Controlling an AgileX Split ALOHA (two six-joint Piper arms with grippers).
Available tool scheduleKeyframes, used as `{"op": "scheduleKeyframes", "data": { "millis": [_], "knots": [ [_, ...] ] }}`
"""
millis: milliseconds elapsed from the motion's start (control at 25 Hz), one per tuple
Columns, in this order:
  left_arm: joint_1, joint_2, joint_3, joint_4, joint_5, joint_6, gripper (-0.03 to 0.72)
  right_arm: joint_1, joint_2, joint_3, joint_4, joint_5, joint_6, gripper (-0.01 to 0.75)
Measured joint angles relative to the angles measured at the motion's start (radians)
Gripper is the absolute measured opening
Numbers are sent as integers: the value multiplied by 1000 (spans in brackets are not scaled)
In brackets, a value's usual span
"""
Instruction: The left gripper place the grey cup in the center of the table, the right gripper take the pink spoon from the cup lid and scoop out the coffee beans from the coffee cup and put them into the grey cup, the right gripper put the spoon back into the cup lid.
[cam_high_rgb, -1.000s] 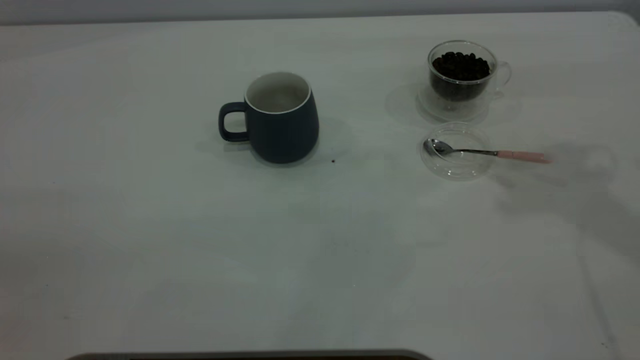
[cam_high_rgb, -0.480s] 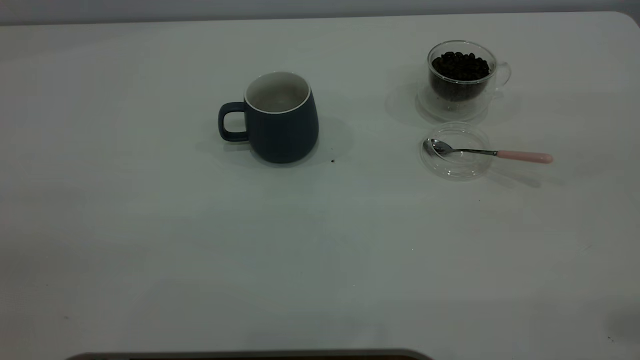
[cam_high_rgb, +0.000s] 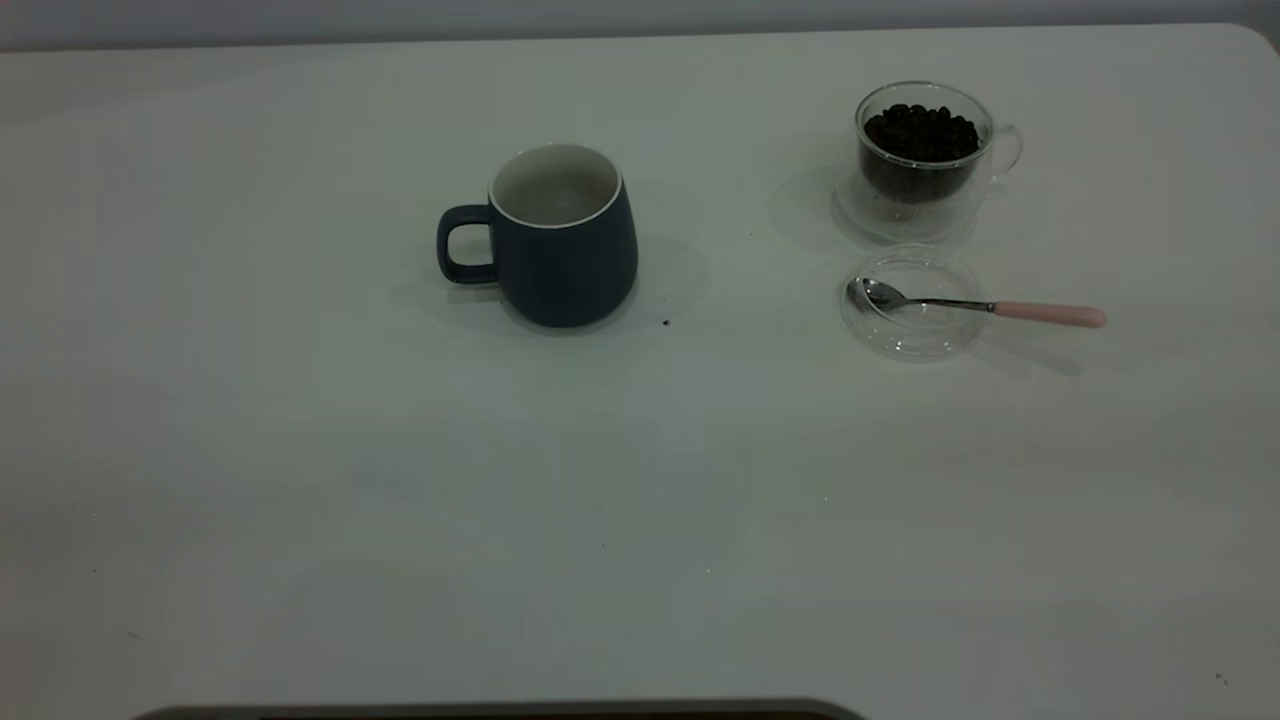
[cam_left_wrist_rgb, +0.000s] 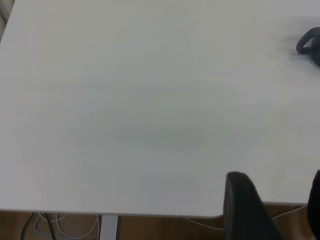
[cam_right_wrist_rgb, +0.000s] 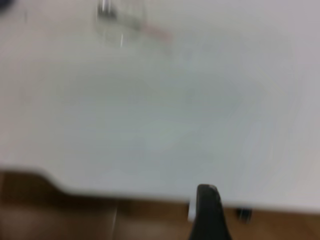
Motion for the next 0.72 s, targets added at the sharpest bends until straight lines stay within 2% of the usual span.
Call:
{"op": "scheduleKeyframes", "data": {
  "millis": [360,720],
  "knots": [
    [0,0,0,0,0,0,370,0,-162,14,-13,-6,0,591],
    [0,0,0,0,0,0,370,-36,-163,14,-12,-6,0,591]
  ]
}}
